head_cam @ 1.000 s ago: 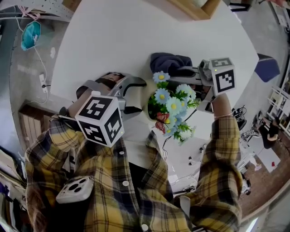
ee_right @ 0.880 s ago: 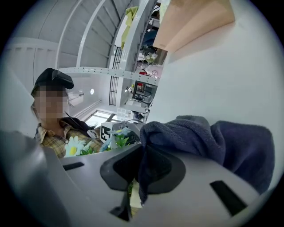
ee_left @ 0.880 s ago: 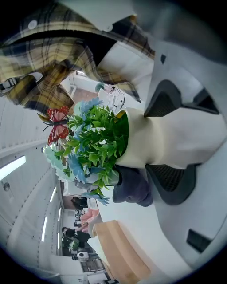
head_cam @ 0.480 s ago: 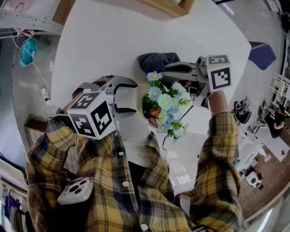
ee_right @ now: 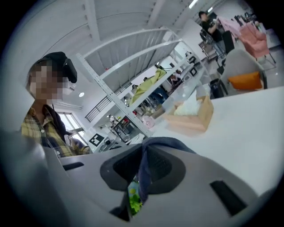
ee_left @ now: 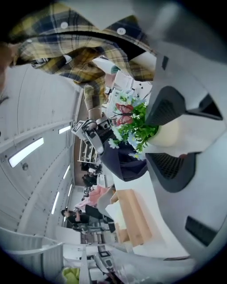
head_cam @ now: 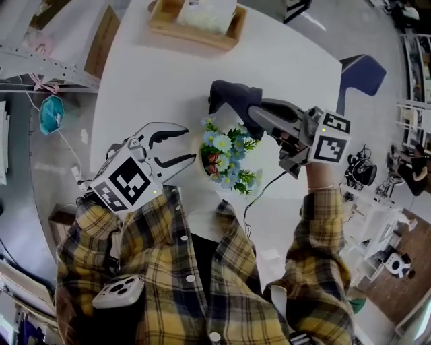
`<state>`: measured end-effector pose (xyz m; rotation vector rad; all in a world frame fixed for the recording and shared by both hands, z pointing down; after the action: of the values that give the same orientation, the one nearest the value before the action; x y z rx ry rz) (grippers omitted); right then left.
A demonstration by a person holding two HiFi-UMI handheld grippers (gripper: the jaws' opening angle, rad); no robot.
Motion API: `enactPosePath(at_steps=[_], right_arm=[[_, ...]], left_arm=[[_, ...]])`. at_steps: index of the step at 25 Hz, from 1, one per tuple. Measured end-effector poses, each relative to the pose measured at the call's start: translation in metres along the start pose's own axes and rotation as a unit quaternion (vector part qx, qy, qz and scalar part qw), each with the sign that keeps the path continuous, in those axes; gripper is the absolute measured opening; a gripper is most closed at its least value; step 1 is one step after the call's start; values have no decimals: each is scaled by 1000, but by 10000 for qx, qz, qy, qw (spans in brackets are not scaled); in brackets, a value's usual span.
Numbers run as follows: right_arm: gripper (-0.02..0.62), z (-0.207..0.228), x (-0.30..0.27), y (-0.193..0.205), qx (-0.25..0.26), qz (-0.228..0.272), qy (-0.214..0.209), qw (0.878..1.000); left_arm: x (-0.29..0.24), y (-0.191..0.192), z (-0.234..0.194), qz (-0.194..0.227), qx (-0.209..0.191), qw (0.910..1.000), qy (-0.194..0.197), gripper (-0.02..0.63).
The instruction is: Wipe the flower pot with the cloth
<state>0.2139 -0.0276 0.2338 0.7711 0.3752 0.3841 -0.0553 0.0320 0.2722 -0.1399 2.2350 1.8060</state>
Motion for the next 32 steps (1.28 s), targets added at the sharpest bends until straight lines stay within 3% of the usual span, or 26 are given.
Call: enactPosePath(at_steps=[3, 10, 19, 25, 32], right_arm=[[21, -29, 14, -15, 362, 514, 160, 9979], [21, -106, 37, -39, 1151, 1526, 500, 9803], [21, -171, 38, -44, 2366, 2338, 1345, 9334], [21, -196, 38, -36, 2824, 2553, 1819, 9066], [21, -199, 35, -39, 2934, 2547, 1975, 9000]], left_arm=[[11, -26, 2, 308, 42, 9987, -412, 140], [23, -84, 18, 1084, 208, 9873, -1140, 83], [30, -143, 23, 1759, 80, 9698, -1690, 9], [31, -162, 34, 1916, -151, 9669, -1676, 9], [22, -172, 32, 1952, -234, 9664, -1654, 9]])
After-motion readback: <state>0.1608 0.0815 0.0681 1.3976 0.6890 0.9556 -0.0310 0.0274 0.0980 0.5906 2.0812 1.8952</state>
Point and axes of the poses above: the fingertips, and each gripper's own axes: x backward along the fingers, z to its right, y out of its underside, the point moved 10 cm from there along x, backward along the fingers, and after that the axes turned 14 degrees about z, right-handed, at the moved point
